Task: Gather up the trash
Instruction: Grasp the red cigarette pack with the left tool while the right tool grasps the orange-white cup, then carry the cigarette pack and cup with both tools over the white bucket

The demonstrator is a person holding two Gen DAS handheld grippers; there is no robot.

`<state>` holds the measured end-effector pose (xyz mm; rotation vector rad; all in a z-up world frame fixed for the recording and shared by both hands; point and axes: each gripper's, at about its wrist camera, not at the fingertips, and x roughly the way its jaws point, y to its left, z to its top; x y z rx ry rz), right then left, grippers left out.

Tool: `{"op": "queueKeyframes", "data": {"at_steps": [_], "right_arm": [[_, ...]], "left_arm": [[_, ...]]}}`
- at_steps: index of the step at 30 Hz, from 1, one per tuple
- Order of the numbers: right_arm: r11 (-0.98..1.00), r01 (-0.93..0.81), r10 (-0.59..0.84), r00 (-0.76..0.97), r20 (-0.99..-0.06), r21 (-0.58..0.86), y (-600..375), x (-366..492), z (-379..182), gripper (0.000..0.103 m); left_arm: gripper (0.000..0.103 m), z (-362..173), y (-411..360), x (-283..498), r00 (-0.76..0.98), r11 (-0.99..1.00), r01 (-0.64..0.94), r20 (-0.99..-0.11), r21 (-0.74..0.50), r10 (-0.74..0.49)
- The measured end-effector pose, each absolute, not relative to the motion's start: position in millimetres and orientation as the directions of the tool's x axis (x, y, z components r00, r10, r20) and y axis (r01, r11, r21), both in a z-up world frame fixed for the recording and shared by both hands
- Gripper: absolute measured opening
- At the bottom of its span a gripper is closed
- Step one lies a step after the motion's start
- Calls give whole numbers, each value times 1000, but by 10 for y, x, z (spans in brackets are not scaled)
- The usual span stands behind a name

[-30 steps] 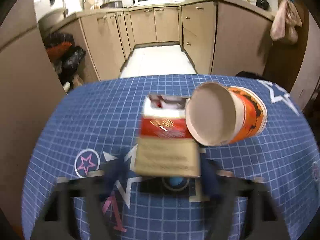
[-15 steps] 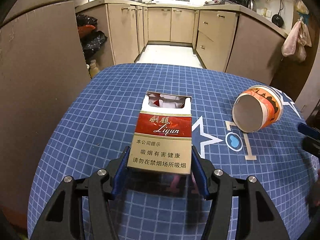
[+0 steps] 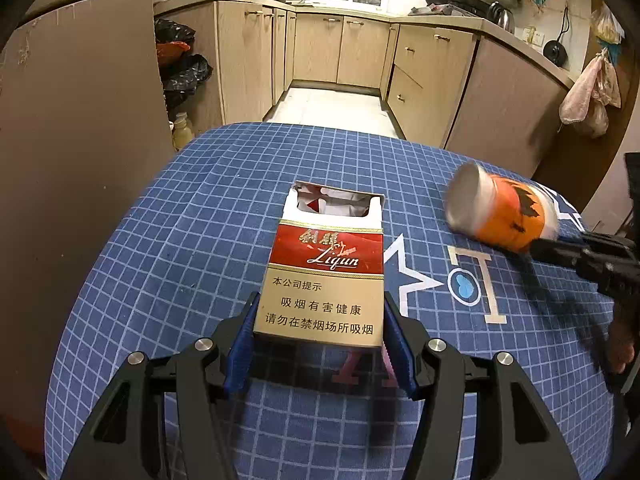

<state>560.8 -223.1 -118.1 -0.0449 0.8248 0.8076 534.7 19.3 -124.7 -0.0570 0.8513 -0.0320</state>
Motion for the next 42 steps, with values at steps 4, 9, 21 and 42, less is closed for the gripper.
{"op": "queueKeyframes", "data": {"at_steps": [4, 9, 21, 42], "right_arm": [[720, -651, 621, 449, -642, 241, -2186, 5390, -1129, 2], [764, -589, 614, 536, -579, 264, -2261, 5015, -990, 2], [902, -409, 412, 717, -562, 140, -2271, 3734, -606, 2], [986, -166, 141, 881, -452, -16, -2524, 2111, -392, 2]], "left_arm": [[59, -1246, 182, 5330, 660, 998, 10, -750, -60, -52], [59, -1236, 106, 5314, 674, 1000, 26, -738, -15, -29], [59, -696, -296, 4606, 761, 992, 95, -649, 83, -18], [59, -204, -1042, 3069, 850, 969, 172, -523, 175, -56]]}}
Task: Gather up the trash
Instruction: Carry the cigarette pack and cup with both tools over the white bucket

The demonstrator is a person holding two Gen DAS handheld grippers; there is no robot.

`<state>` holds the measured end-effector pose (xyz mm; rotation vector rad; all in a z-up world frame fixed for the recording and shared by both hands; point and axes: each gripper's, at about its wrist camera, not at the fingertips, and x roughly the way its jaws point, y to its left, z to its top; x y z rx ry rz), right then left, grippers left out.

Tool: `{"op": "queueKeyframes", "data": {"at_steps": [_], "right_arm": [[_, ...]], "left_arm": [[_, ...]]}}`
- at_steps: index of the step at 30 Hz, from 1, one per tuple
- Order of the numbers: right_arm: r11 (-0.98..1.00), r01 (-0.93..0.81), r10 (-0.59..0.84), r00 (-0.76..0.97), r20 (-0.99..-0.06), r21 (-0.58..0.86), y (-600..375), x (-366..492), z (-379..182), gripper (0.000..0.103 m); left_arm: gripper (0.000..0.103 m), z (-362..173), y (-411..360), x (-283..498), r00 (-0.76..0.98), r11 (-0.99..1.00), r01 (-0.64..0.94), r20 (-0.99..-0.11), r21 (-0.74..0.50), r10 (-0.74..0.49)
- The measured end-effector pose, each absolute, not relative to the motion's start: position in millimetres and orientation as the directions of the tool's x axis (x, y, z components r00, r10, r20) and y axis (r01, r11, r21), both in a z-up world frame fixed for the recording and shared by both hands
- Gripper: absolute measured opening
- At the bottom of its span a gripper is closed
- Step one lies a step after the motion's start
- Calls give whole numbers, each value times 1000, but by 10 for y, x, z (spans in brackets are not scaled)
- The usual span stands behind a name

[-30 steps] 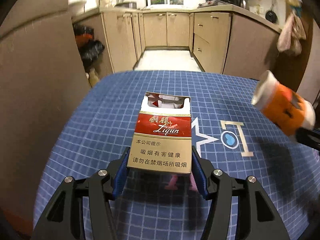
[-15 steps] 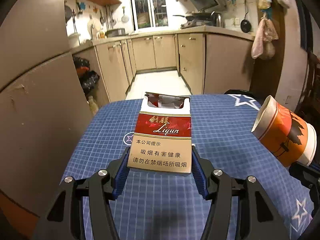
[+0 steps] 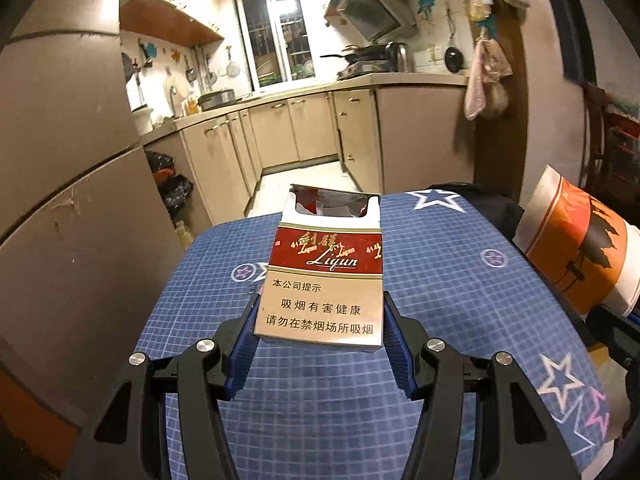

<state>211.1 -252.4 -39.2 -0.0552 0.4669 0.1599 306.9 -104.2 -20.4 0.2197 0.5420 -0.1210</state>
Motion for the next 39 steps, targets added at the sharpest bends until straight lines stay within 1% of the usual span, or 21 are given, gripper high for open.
{"op": "queueKeyframes", "data": {"at_steps": [6, 10, 19, 30, 35, 39], "right_arm": [[988, -114, 59, 903, -426, -104, -2574, 1856, -349, 2], [990, -67, 13, 915, -403, -121, -2755, 1692, -300, 2], [977, 119, -176, 914, -365, -175, -3491, 1240, -185, 2], [915, 329, -394, 852, -344, -233, -4354, 638, -159, 2], [880, 401, -470, 808, -354, -253, -4714, 402, -193, 2], [858, 451, -513, 769, -381, -246, -5007, 258, -264, 2]], "left_arm": [[59, -150, -1363, 2804, 855, 953, 237, -507, 189, -112], [59, -137, -1587, 2670, 852, 939, 281, -501, 201, -148], [59, -89, -2307, 2356, 831, 876, 420, -489, 236, -267], [59, -144, -3528, 1808, 729, 704, 649, -497, 286, -471], [59, -222, -4043, 1643, 659, 618, 733, -521, 284, -543], [59, -284, -4426, 1471, 586, 531, 801, -545, 277, -600]]}}
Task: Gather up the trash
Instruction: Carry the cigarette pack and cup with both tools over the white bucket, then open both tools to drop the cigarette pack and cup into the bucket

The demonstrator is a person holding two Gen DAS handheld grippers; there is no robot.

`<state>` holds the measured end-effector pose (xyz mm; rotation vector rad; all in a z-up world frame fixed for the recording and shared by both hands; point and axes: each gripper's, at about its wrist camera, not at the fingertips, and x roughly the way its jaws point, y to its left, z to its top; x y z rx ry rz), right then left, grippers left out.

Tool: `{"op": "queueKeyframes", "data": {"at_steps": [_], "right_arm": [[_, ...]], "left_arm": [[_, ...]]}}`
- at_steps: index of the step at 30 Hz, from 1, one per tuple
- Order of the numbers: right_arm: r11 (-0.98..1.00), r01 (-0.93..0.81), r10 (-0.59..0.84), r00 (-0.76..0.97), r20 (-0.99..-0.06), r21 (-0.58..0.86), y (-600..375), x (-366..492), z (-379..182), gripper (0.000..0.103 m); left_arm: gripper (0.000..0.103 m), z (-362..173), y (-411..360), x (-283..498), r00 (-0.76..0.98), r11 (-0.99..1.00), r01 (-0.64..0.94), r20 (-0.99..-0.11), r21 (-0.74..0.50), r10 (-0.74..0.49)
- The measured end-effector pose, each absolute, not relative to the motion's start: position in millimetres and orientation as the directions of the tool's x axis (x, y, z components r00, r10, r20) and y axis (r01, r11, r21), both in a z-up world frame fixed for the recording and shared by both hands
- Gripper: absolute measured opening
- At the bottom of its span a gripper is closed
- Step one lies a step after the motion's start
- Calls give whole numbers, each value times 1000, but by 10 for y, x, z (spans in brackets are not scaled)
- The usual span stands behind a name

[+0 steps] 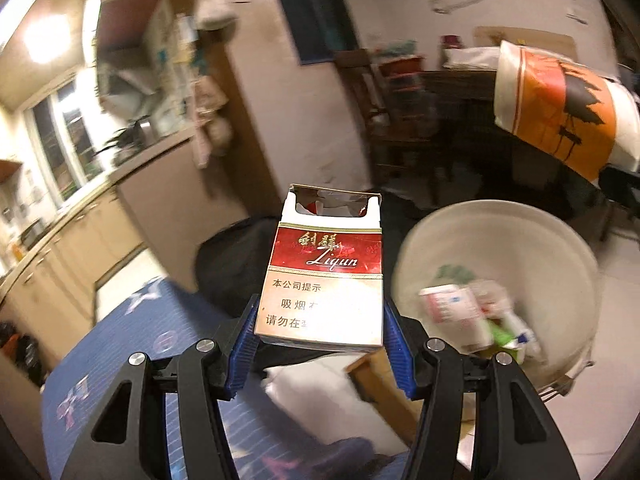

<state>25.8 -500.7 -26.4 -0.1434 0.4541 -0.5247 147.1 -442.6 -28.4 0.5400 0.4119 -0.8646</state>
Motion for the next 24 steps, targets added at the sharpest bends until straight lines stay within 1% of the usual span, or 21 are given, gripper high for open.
{"op": "queueKeyframes", "data": {"at_steps": [3, 6, 8, 11, 16, 19, 20, 21, 22, 24], "right_arm": [[842, 483, -538, 739, -404, -238, -5207, 121, -339, 2], [832, 505, -552, 718, -425, -228, -5342, 19, -414, 1], [826, 518, -559, 704, -438, -223, -5413, 9, -452, 2], [819, 532, -567, 687, -455, -216, -5479, 13, -528, 2], [823, 533, -553, 677, -486, -194, -5489, 43, -668, 2], [829, 528, -542, 674, -502, -185, -5484, 92, -734, 2], [837, 514, -529, 671, -519, -187, -5506, 150, -778, 2], [836, 513, -531, 667, -522, -195, -5507, 168, -807, 2], [833, 514, -536, 662, -524, -202, -5521, 196, -839, 2], [841, 505, -517, 650, -557, -192, -5579, 267, -923, 6]], "left_arm": [[59, -332, -4698, 1386, 511, 446, 856, -570, 263, -644], [59, -383, -4922, 1337, 473, 399, 879, -586, 262, -658], [59, -405, -5045, 1336, 432, 370, 900, -601, 232, -673], [58, -438, -5135, 1286, 388, 328, 920, -610, 214, -691], [59, -531, -5266, 1250, 353, 276, 935, -617, 221, -703], [59, -594, -5359, 1321, 318, 269, 947, -637, 176, -702], [62, -614, -5382, 1362, 325, 284, 944, -640, 170, -696], [67, -635, -5411, 1396, 341, 306, 937, -640, 170, -689], [75, -634, -5418, 1414, 349, 316, 933, -639, 170, -686], [76, -660, -5436, 1443, 357, 322, 930, -640, 177, -680]]}}
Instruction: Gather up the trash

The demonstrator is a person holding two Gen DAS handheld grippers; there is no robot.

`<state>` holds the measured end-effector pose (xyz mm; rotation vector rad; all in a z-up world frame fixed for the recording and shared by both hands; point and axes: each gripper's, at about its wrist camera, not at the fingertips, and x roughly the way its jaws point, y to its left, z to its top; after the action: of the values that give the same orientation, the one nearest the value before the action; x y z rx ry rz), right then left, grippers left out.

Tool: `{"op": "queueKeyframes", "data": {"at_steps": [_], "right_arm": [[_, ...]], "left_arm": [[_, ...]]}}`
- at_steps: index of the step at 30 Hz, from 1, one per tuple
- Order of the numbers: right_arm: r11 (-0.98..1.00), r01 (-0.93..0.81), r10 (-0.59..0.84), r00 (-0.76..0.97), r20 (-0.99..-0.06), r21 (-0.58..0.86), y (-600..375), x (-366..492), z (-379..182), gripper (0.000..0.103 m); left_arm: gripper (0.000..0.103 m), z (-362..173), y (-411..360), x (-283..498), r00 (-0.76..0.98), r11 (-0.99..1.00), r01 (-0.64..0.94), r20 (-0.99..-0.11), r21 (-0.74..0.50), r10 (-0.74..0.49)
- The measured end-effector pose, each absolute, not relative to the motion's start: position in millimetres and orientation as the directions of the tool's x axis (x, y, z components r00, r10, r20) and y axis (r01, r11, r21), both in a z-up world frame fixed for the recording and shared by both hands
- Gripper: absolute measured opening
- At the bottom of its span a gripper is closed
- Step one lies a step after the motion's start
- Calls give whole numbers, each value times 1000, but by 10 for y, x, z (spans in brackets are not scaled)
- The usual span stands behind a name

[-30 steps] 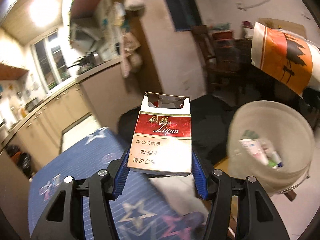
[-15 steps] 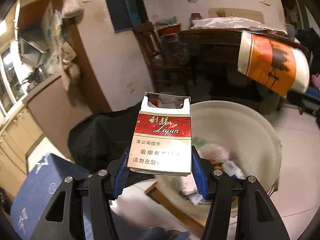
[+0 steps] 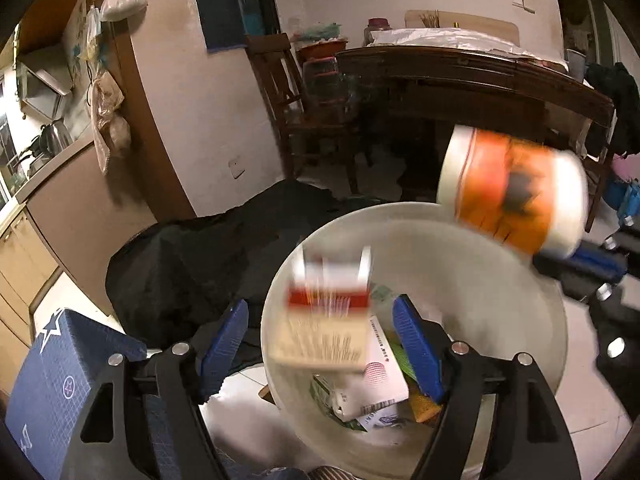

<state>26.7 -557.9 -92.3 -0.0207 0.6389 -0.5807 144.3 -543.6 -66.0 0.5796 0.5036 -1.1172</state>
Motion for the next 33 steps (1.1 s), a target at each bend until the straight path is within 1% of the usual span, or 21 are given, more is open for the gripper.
{"op": "queueKeyframes", "data": {"at_steps": [2, 5, 9, 10, 11, 12, 14, 16, 17, 18, 23, 24, 27, 31, 33], "right_arm": [[838, 516, -517, 645, -564, -178, -5616, 270, -973, 9], [830, 538, -517, 648, -560, -144, -5628, 206, -971, 9], [801, 589, -543, 638, -547, -108, -5568, 56, -908, 9], [791, 604, -550, 635, -542, -96, -5532, 5, -886, 12], [783, 616, -558, 632, -538, -87, -5500, -38, -872, 24], [772, 630, -569, 629, -530, -81, -5435, -96, -855, 47], [744, 665, -601, 622, -502, -67, -5289, -262, -792, 73], [724, 687, -616, 610, -499, -53, -5161, -386, -748, 75], [710, 703, -623, 596, -507, -46, -5080, -458, -729, 79], [685, 728, -638, 574, -513, -38, -5002, -533, -710, 84], [565, 825, -686, 491, -537, 34, -4654, -894, -657, 97], [541, 840, -694, 476, -540, 44, -4602, -949, -648, 97], [458, 888, -730, 406, -550, 46, -4446, -1112, -628, 97], [383, 920, -752, 361, -551, 80, -4288, -1301, -608, 97], [365, 927, -759, 350, -549, 87, -4193, -1361, -604, 97]], "left_arm": [[76, -681, -5427, 1445, 374, 328, 924, -638, 196, -673], [76, -672, -5363, 1426, 398, 343, 914, -630, 215, -666], [76, -602, -5211, 1341, 399, 350, 914, -612, 206, -682], [76, -589, -5171, 1312, 397, 348, 915, -609, 204, -687], [77, -571, -5092, 1250, 396, 346, 916, -600, 203, -695], [80, -554, -5044, 1205, 388, 338, 920, -594, 200, -705], [85, -535, -4868, 1071, 363, 313, 931, -578, 188, -731], [88, -518, -4716, 944, 324, 278, 946, -565, 168, -759], [90, -521, -4651, 880, 305, 261, 952, -565, 160, -767], [91, -520, -4569, 801, 279, 237, 960, -563, 149, -778], [95, -480, -4179, 514, 202, 158, 979, -536, 128, -820], [98, -460, -4087, 491, 184, 149, 983, -531, 109, -827], [98, -395, -3867, 425, 150, 136, 989, -503, 65, -851], [98, -321, -3672, 277, 139, 124, 990, -465, 62, -874], [98, -304, -3605, 224, 132, 122, 991, -460, 52, -878]]}}
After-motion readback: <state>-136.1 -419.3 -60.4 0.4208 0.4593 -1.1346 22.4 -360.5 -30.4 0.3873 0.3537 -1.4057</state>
